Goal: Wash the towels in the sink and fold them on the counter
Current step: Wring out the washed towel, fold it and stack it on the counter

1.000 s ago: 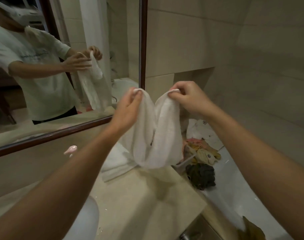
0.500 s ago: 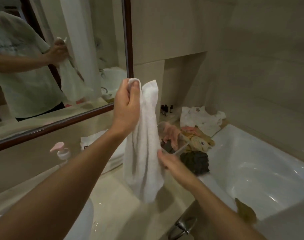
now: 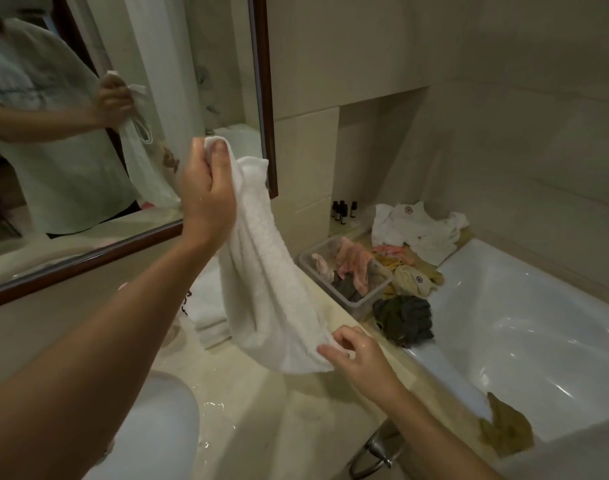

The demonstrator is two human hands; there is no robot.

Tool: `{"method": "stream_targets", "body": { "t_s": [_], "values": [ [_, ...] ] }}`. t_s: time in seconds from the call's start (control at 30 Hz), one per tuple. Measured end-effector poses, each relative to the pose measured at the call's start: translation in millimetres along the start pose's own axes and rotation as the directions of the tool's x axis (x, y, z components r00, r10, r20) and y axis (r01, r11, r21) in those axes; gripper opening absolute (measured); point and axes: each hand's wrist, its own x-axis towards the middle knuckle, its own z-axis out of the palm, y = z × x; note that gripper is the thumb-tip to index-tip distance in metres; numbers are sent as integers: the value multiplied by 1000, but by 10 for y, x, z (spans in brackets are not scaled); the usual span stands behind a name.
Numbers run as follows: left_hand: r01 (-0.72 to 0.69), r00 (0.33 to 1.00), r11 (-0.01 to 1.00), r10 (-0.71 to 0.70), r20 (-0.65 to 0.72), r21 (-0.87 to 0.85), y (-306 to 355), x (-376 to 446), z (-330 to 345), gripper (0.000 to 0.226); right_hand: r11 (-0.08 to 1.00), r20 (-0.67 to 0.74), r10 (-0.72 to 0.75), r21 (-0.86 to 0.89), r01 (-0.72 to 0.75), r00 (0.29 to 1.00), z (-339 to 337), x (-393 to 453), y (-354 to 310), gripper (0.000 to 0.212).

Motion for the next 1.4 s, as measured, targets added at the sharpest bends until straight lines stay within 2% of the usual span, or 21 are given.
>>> {"method": "stream_targets", "body": {
  "t_s": [0.07,0.13,0.2,0.23,0.27,0.33,0.4,0.43,0.6,0.73,0.83,0.9,1.0,1.07,1.1,1.17,1.2,1.27,1.3,1.37,1.4],
  "values": [
    [1,1000,999,-1,3,38,-69,19,-37,27,988,159,-68,-126,88,985,-135,-27,13,22],
    [5,1000,998,-5,9,65,-146,37,-54,24,980,199,-99,-150,130,975,-280,-64,15,21],
    [24,1000,996,-25,8,82,-212,63,-76,23,997,215,-45,-55,58,976,-370,-107,-3,21],
    [35,999,996,-35,4,87,-240,76,-92,23,995,209,37,86,-56,977,-388,-126,-43,25],
    [42,999,995,-42,-1,88,-258,89,-110,23,941,197,137,279,-189,971,-372,-146,-84,26],
    [48,999,995,-48,-2,88,-275,108,-132,22,650,213,334,653,-388,918,-299,-139,-127,24],
    [41,999,995,-43,14,92,-250,116,-127,22,410,244,452,797,-443,858,-245,-70,-120,20],
    [24,999,995,-27,28,95,-224,115,-118,22,405,254,487,782,-474,836,-218,-36,-118,14],
    [-100,983,990,84,163,98,-152,-4,-8,25,735,111,606,302,-607,788,-146,237,-110,23],
    [-155,972,985,138,192,76,-122,-83,72,26,701,243,682,52,-711,690,-265,508,-118,12],
    [-190,960,979,169,224,78,-121,-116,117,27,672,309,724,-118,-731,616,-273,603,-117,22],
    [-191,959,979,170,225,74,-145,-150,155,29,700,234,714,-260,-665,660,-234,648,-195,14],
    [-167,963,984,149,223,63,-161,-190,177,26,687,-13,552,-559,-464,834,-238,744,-218,19],
    [-154,968,987,142,205,44,-177,-183,174,24,732,-164,507,-437,-523,846,-306,774,-208,15],
    [-148,971,988,138,194,38,-191,-174,166,25,775,-222,525,-273,-570,821,-359,781,-195,11],
    [-126,976,991,117,182,35,-222,-147,139,28,779,-291,612,59,-624,736,-458,764,-188,26],
    [-112,978,993,105,183,32,-232,-136,127,29,726,-262,687,213,-653,678,-527,739,-191,32],
    [-93,976,995,87,199,20,-222,-123,117,29,570,-56,784,460,-681,618,-653,656,-228,34],
    [-88,972,996,83,218,12,-206,-121,119,27,542,52,767,481,-689,639,-693,600,-279,30],
    [-82,962,997,81,262,-10,-168,-126,140,25,710,99,646,283,-644,756,-771,547,-504,15],
    [-77,954,997,80,287,-23,-147,-137,153,24,825,77,536,163,-541,841,-807,558,-664,35]
  ]
}}
